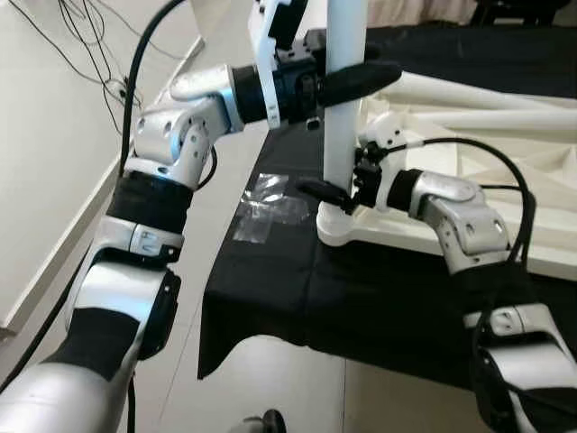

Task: Building children table

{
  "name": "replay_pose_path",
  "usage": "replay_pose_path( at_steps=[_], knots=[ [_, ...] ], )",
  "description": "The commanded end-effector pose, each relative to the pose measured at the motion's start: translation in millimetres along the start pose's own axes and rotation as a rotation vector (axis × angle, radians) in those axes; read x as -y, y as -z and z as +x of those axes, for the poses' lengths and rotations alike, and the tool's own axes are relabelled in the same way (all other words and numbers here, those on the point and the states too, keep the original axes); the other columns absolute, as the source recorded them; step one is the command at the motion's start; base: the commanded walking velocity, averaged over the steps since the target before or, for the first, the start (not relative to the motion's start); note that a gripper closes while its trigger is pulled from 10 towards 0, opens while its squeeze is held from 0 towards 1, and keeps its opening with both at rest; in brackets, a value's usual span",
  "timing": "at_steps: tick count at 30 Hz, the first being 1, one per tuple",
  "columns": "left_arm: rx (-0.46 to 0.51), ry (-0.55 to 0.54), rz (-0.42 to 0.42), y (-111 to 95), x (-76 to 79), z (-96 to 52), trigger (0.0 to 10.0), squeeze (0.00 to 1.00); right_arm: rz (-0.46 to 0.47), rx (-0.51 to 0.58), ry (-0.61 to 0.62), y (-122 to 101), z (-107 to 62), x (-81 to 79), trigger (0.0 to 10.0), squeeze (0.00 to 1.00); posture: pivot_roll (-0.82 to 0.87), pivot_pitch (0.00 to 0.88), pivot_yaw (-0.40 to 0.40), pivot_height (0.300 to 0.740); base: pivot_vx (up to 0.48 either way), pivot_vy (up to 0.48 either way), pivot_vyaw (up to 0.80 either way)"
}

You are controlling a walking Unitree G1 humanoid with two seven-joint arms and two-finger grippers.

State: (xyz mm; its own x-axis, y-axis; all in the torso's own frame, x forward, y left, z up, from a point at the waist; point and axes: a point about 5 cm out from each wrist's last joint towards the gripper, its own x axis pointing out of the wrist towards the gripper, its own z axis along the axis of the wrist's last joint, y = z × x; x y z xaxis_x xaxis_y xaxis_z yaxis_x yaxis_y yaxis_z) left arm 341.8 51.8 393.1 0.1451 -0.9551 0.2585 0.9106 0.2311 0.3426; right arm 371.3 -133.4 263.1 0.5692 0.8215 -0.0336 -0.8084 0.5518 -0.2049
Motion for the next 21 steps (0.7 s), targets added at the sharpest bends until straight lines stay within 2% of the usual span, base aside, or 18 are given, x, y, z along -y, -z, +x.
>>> replay_pose_path(
  at_steps=[1, 6, 10, 11, 12, 13, 14, 16, 17, 18, 19, 20, 21],
  knots=[
    [-0.015, 0.100, -0.019, 4.9, 12.9, 11.8, 0.0, 0.00, 0.015, 0.013, -0.102, 0.5, 12.0, -7.6, 0.0, 0.00, 0.07, 0.250, 0.117, 0.740, 0.000, 0.000, 0.00],
    [-0.012, 0.102, -0.020, 4.6, 13.6, 11.7, 0.0, 0.00, 0.019, 0.011, -0.179, 3.4, 15.7, -8.7, 0.0, 0.00, 0.07, 0.249, 0.114, 0.740, 0.000, 0.000, 0.00],
    [-0.010, 0.100, -0.021, 4.6, 13.6, 11.8, 0.0, 0.00, 0.019, 0.010, -0.183, 4.6, 17.0, -7.6, 0.0, 0.00, 0.07, 0.249, 0.114, 0.740, 0.000, 0.000, 0.00],
    [-0.008, 0.102, -0.028, 4.6, 13.7, 11.5, 0.0, 0.43, 0.022, 0.017, -0.182, 4.4, 17.9, -6.6, 0.0, 0.00, 0.07, 0.249, 0.113, 0.740, 0.000, 0.000, 0.00],
    [-0.012, 0.087, -0.037, 5.5, 12.3, 11.5, 3.8, 1.00, 0.024, 0.021, -0.156, 4.9, 18.9, -6.6, 0.0, 0.00, 0.06, 0.251, 0.116, 0.740, 0.000, 0.000, 0.00],
    [-0.015, 0.076, -0.044, 6.2, 11.3, 11.5, 3.8, 1.00, 0.025, 0.025, -0.139, 5.5, 19.7, -6.2, 0.0, 0.00, 0.06, 0.251, 0.116, 0.740, 0.000, 0.000, 0.00],
    [-0.019, 0.066, -0.047, 6.4, 10.7, 11.9, 10.0, 1.00, 0.031, 0.021, -0.100, 7.0, 19.9, -5.6, 0.0, 0.00, 0.05, 0.253, 0.110, 0.740, 0.000, 0.000, 0.00],
    [-0.022, 0.061, -0.047, 6.4, 10.4, 12.3, 10.0, 1.00, 0.034, 0.016, -0.074, 8.1, 19.7, -5.1, 0.0, 0.00, 0.05, 0.253, 0.110, 0.740, 0.000, 0.000, 0.00],
    [-0.014, 0.054, -0.051, 4.6, 9.8, 12.6, 10.0, 0.00, 0.076, -0.036, 0.074, 17.2, 19.3, -6.1, 0.0, 0.00, 0.05, 0.255, 0.085, 0.740, 0.000, 0.000, 0.00],
    [-0.014, 0.054, -0.051, 4.6, 9.8, 12.6, 10.0, 0.00, 0.076, -0.036, 0.074, 17.2, 19.3, -6.1, 0.0, 0.00, 0.05, 0.255, 0.085, 0.740, 0.000, 0.000, 0.00],
    [-0.009, 0.049, -0.054, 3.3, 9.4, 12.7, 10.0, 0.00, 0.102, -0.078, 0.185, 23.9, 17.5, -6.9, 0.0, 0.00, 0.05, 0.255, 0.085, 0.740, 0.000, 0.000, 0.00],
    [-0.007, 0.043, -0.051, 2.3, 9.0, 12.4, 10.0, 0.00, 0.179, -0.152, 0.465, 43.6, 13.8, -17.2, 0.0, 0.00, 0.05, 0.253, 0.070, 0.740, 0.000, 0.000, 0.00],
    [-0.007, 0.043, -0.051, 2.3, 9.0, 12.4, 10.0, 0.00, 0.179, -0.152, 0.465, 43.6, 13.8, -17.2, 0.0, 0.00, 0.05, 0.253, 0.070, 0.740, 0.000, 0.000, 0.00]
  ],
)
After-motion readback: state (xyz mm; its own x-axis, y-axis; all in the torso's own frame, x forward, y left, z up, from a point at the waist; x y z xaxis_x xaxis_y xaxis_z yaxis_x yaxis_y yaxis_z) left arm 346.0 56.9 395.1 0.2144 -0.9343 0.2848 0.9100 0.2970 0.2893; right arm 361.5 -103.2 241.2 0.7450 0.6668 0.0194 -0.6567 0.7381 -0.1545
